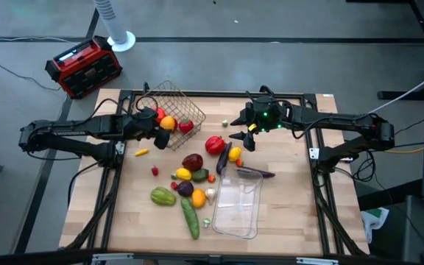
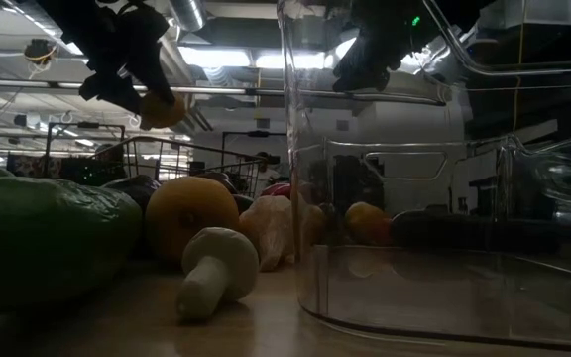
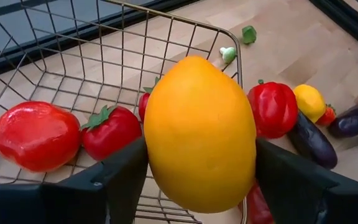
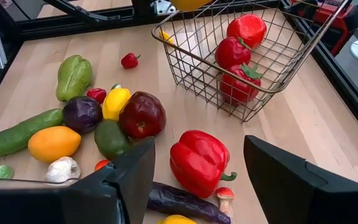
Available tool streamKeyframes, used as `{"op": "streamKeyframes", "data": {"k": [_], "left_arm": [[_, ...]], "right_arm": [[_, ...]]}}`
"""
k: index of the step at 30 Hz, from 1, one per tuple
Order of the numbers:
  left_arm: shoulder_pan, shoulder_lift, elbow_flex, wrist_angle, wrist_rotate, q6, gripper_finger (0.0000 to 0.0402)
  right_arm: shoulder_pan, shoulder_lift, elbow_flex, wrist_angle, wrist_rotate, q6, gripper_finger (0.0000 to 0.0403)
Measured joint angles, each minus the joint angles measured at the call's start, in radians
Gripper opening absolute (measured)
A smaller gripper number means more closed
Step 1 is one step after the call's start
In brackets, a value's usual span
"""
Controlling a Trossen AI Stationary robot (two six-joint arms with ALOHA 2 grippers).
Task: Sort produce into baskets
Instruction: Put the yellow lemon into the wire basket, then put the red apple into the wire basket
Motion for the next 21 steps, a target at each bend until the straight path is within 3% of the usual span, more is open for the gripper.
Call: {"op": "streamKeyframes", "data": {"k": [7, 15, 21], "left_arm": [[0.0, 0.0, 0.0, 0.0, -0.001, 0.001, 0.0337], [0.0, 0.0, 0.0, 0.0, -0.004, 0.001, 0.0358], [0.0, 0.0, 0.0, 0.0, -0.005, 0.008, 0.0359]], "right_arm": [[0.0, 0.0, 0.0, 0.013, -0.087, 0.001, 0.0241], [0.029, 0.044, 0.0, 0.055, -0.149, 0.001, 0.0245], [0.097, 0.135, 0.0, 0.153, -0.166, -0.002, 0.0307]]}}
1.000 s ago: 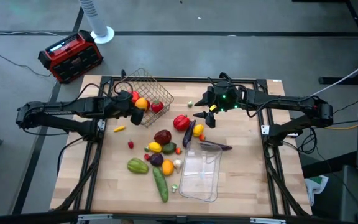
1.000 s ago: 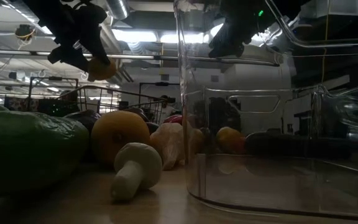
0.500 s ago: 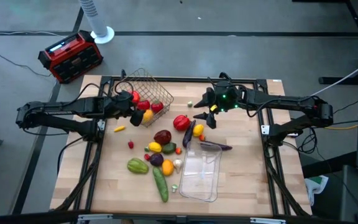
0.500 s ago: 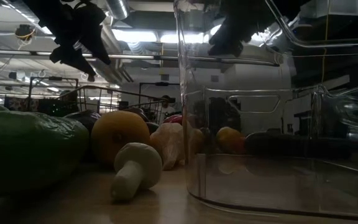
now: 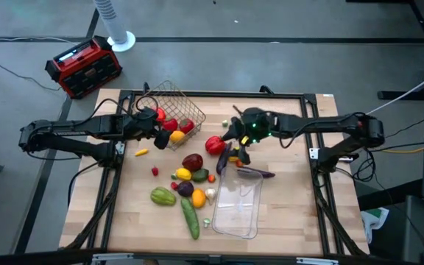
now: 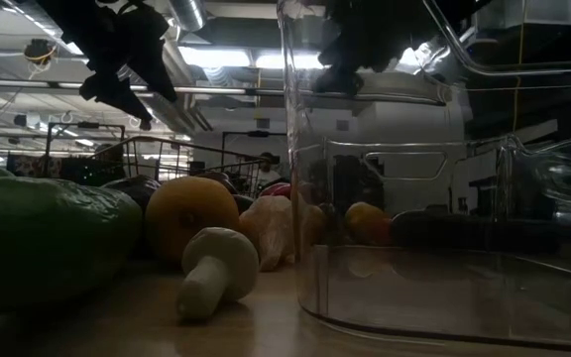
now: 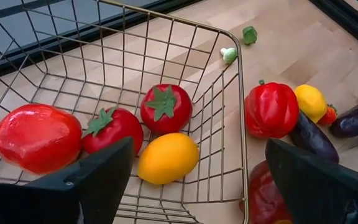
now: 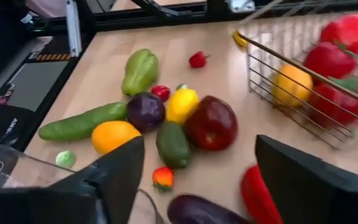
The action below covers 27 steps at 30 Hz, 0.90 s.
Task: Sort produce into baskets
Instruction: Put the red apple into the wire basket
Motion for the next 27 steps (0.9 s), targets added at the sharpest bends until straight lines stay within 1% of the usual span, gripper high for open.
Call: {"op": "streamKeyframes", "data": {"k": [5, 7, 8, 11, 14, 17, 19, 23, 25, 27], "left_arm": [[0.0, 0.0, 0.0, 0.0, -0.001, 0.013, 0.0359], [0.0, 0.0, 0.0, 0.0, -0.001, 0.013, 0.0359], [0.0, 0.0, 0.0, 0.0, -0.001, 0.013, 0.0359], [0.0, 0.0, 0.0, 0.0, -0.002, 0.013, 0.0359], [0.0, 0.0, 0.0, 0.0, -0.002, 0.013, 0.0359], [0.0, 0.0, 0.0, 0.0, -0.002, 0.013, 0.0359], [0.0, 0.0, 0.0, 0.0, -0.002, 0.013, 0.0359], [0.0, 0.0, 0.0, 0.0, -0.002, 0.013, 0.0359], [0.0, 0.0, 0.0, 0.0, -0.002, 0.013, 0.0359], [0.0, 0.0, 0.0, 0.0, -0.002, 0.013, 0.0359]], "right_arm": [[0.053, 0.068, 0.0, 0.136, 0.014, 0.003, 0.0377], [0.078, 0.092, 0.0, 0.194, 0.03, 0.003, 0.0394], [0.092, 0.101, 0.0, 0.216, 0.034, 0.003, 0.0396], [0.129, 0.126, 0.0, 0.267, 0.037, 0.0, 0.0384], [0.166, 0.135, 0.0, 0.275, 0.038, -0.004, 0.0374], [0.195, 0.142, 0.0, 0.273, 0.046, -0.005, 0.0373], [0.218, 0.155, 0.0, 0.282, 0.103, -0.005, 0.0373], [0.259, 0.206, 0.0, 0.324, 0.263, -0.005, 0.0372], [0.265, 0.238, 0.006, 0.342, 0.287, -0.005, 0.0372], [0.265, 0.267, 0.022, 0.336, 0.282, 0.0, 0.0372]]}}
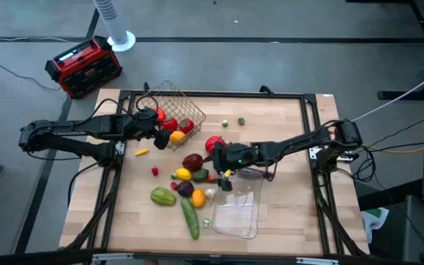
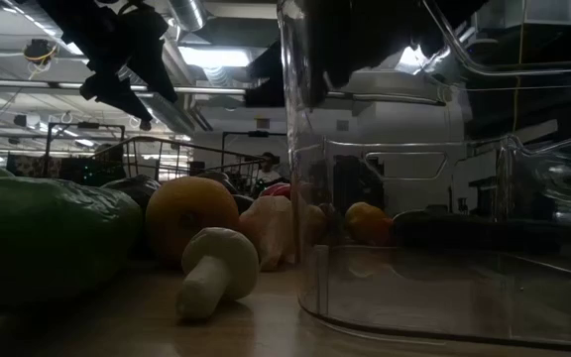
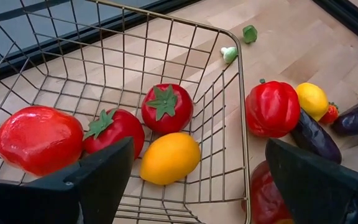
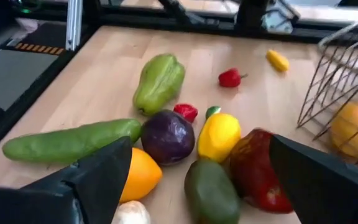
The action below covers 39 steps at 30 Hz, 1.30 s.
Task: Sort produce into baskets
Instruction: Put the red apple into the wire basket
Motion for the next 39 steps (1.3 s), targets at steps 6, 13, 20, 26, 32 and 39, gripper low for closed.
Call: {"op": "streamKeyframes", "data": {"k": [6, 13, 20, 26, 32, 39], "left_arm": [[0.0, 0.0, 0.0, 0.0, 0.0, -0.002, 0.0359], [0.0, 0.0, 0.0, 0.0, 0.0, -0.002, 0.0359], [0.0, 0.0, 0.0, 0.0, 0.0, -0.002, 0.0359], [0.0, 0.0, 0.0, 0.0, 0.0, -0.002, 0.0359], [0.0, 0.0, 0.0, 0.0, 0.0, -0.001, 0.0359], [0.0, 0.0, 0.0, 0.0, 0.0, -0.001, 0.0359]], "right_arm": [[-0.003, 0.078, 0.131, -0.138, -0.016, 0.008, 0.0372], [-0.005, 0.166, 0.366, -0.428, 0.076, 0.007, 0.0372], [-0.038, 0.268, 0.499, -0.532, 0.096, -0.014, 0.0372], [-0.078, 0.311, 0.523, -0.557, 0.096, -0.027, 0.0372], [-0.104, 0.313, 0.523, -0.561, 0.058, -0.028, 0.0372], [-0.103, 0.331, 0.523, -0.547, 0.046, -0.035, 0.0372]]}}
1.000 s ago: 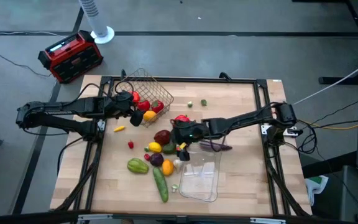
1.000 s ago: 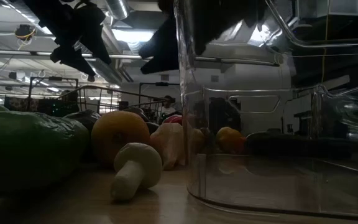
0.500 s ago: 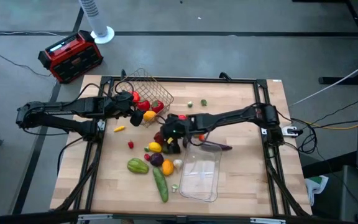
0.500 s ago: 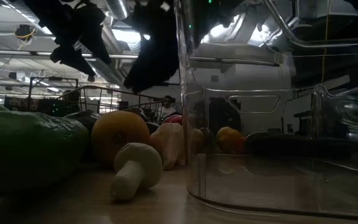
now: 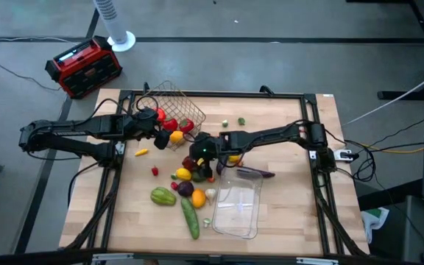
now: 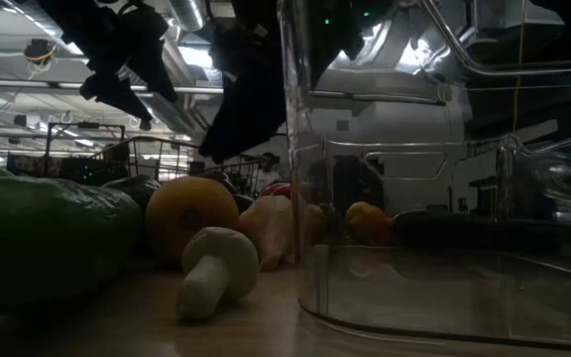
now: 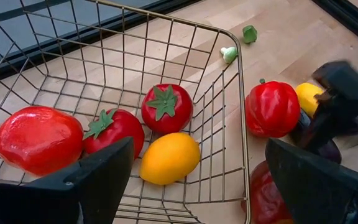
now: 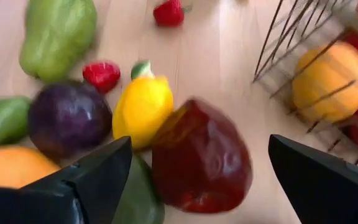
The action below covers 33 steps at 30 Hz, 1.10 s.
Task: Sort produce into baskets
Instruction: Put the red apple into the wire basket
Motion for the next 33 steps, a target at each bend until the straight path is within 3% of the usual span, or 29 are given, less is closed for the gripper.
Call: {"op": "streamKeyframes", "data": {"k": [23, 33], "left_arm": [[0.0, 0.02, 0.0, 0.0, 0.0, -0.001, 0.0359], [0.0, 0.021, 0.0, 0.0, 0.002, -0.002, 0.0359]], "right_arm": [[0.0, 0.1, 0.0, 0.032, 0.029, -0.019, 0.037], [0.001, 0.1, 0.0, 0.04, 0.026, -0.019, 0.0305]]}}
